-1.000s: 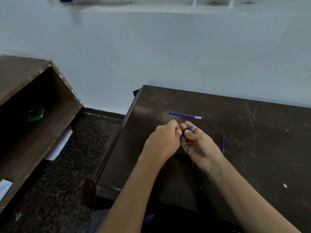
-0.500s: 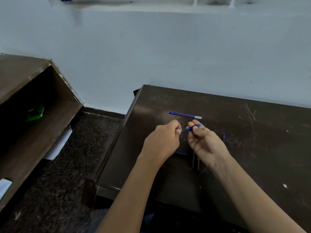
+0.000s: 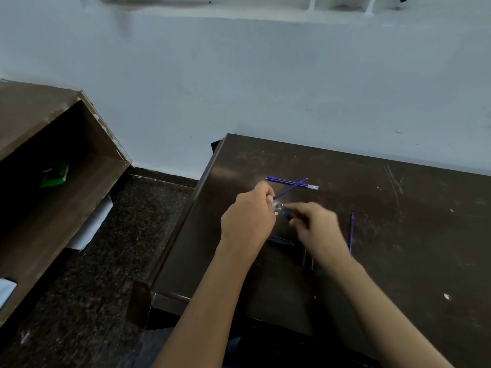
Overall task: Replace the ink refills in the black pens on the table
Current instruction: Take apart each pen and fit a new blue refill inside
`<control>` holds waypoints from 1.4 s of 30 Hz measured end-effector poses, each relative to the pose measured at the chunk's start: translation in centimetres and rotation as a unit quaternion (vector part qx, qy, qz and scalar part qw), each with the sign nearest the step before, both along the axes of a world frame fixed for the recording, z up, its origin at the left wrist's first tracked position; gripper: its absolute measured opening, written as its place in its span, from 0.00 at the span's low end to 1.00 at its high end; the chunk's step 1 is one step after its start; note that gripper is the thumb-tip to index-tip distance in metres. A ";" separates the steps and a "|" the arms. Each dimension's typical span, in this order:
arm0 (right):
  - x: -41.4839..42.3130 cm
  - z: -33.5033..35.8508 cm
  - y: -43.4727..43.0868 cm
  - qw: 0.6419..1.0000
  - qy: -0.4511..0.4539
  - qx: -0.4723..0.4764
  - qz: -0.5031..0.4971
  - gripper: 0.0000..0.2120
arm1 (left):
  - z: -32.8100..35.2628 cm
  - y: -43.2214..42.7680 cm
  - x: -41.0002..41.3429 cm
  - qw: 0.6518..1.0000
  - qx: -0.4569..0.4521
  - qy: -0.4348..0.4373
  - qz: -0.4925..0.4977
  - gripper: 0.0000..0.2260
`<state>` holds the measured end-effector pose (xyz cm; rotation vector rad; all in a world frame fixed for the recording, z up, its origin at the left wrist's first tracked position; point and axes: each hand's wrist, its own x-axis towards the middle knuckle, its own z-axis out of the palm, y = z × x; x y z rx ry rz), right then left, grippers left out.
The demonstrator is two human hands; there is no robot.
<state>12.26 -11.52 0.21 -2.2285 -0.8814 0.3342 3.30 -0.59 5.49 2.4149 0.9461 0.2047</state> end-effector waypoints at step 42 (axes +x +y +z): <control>5.3 1.8 1.6 0.994 0.004 0.059 -0.094 0.10 | 2.3 -1.5 0.4 0.989 -0.127 0.068 -0.016 0.09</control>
